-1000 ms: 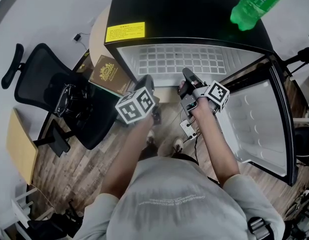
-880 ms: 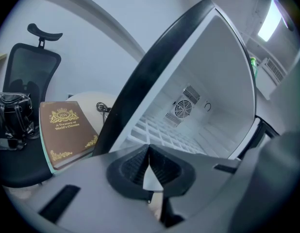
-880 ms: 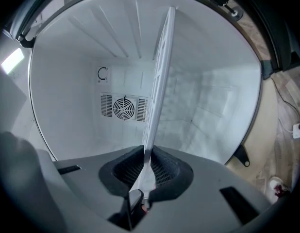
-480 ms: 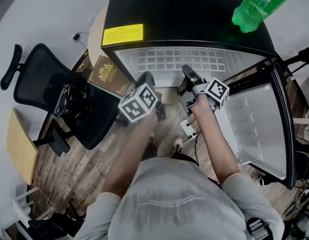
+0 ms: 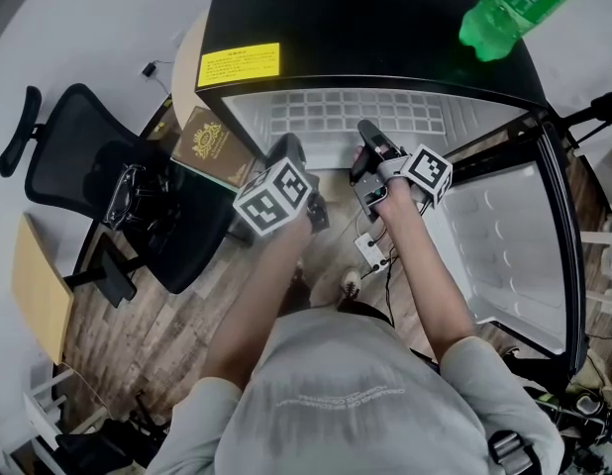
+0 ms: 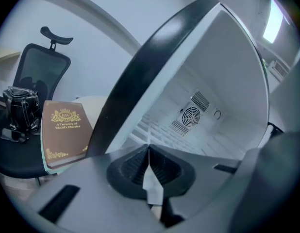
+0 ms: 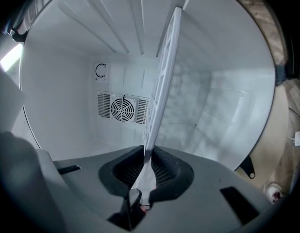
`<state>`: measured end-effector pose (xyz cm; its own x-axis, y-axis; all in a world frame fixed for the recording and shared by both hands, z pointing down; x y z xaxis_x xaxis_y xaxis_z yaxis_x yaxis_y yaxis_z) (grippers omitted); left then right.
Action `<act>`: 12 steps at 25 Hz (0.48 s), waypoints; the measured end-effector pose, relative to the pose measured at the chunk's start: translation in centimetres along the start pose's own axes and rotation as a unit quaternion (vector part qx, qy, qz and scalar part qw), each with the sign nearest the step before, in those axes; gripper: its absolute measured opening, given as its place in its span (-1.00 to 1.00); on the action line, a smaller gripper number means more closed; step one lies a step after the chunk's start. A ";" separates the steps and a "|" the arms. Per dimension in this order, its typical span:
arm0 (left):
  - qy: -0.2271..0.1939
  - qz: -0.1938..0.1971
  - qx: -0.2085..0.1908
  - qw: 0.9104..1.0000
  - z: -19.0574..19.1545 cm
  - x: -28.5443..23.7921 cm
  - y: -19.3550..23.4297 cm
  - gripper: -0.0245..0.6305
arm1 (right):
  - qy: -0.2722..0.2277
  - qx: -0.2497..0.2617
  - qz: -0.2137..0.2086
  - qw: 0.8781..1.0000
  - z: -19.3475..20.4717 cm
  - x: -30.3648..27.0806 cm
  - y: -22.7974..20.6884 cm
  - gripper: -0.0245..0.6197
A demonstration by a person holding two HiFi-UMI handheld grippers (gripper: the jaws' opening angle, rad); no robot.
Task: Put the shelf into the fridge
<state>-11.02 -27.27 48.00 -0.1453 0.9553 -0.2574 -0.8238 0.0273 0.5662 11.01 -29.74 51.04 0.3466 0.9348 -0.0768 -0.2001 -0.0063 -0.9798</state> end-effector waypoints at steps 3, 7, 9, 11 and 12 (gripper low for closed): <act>0.003 0.008 0.013 1.000 0.0 -0.1 0.1 -0.86 | 0.000 0.010 -0.001 1.000 -0.1 0.1 0.0 -0.77; 0.027 0.045 0.029 0.998 -0.1 -0.1 0.3 -0.86 | 0.002 0.008 0.002 1.000 -0.1 0.1 0.0 -0.76; 0.037 0.072 0.038 0.996 0.1 0.3 0.0 -0.86 | 0.005 0.009 0.003 1.000 -0.1 0.6 0.0 -0.68; 0.032 0.088 0.040 0.995 0.1 1.0 0.0 -0.86 | 0.011 0.012 0.006 1.000 0.2 1.7 0.0 -0.64; 0.031 0.094 0.036 0.994 0.0 1.5 0.1 -0.86 | 0.014 0.016 0.009 1.000 0.2 2.4 0.1 -0.64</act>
<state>-11.27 -25.86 47.68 -0.3288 0.9256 -0.1876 -0.7377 -0.1277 0.6630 11.59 -27.45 50.84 0.3691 0.9241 -0.0992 -0.2354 -0.0103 -0.9718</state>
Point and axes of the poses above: the fingertips, and each gripper's own axes: x backward along the fingers, y to its left, z out of its underside, the point moved 8 cm from there along x, backward along the fingers, and after that the axes turned 12 degrees about -y, right-handed, at the moved point
